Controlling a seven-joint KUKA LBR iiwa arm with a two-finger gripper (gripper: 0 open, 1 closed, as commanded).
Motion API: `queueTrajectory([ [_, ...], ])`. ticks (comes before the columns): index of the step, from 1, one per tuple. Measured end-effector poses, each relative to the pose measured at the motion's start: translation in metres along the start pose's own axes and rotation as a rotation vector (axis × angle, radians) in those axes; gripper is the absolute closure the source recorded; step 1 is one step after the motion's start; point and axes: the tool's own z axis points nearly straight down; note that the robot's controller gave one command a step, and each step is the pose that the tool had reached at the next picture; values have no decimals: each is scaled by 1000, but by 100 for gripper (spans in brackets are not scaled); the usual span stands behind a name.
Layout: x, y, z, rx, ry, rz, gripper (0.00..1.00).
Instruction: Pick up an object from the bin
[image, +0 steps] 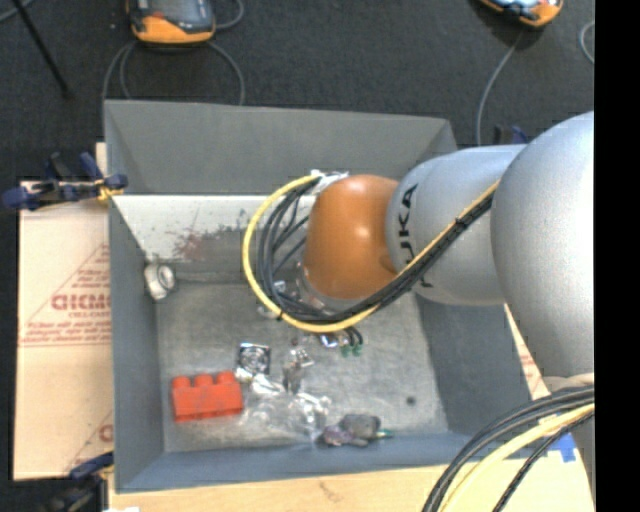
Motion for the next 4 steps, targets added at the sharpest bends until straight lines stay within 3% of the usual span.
queueTrajectory([
  [1,-3,10,2,-4,6,56,0],
  [3,-3,9,2,-1,7,53,0],
  [4,-5,16,2,-7,7,163,0],
])
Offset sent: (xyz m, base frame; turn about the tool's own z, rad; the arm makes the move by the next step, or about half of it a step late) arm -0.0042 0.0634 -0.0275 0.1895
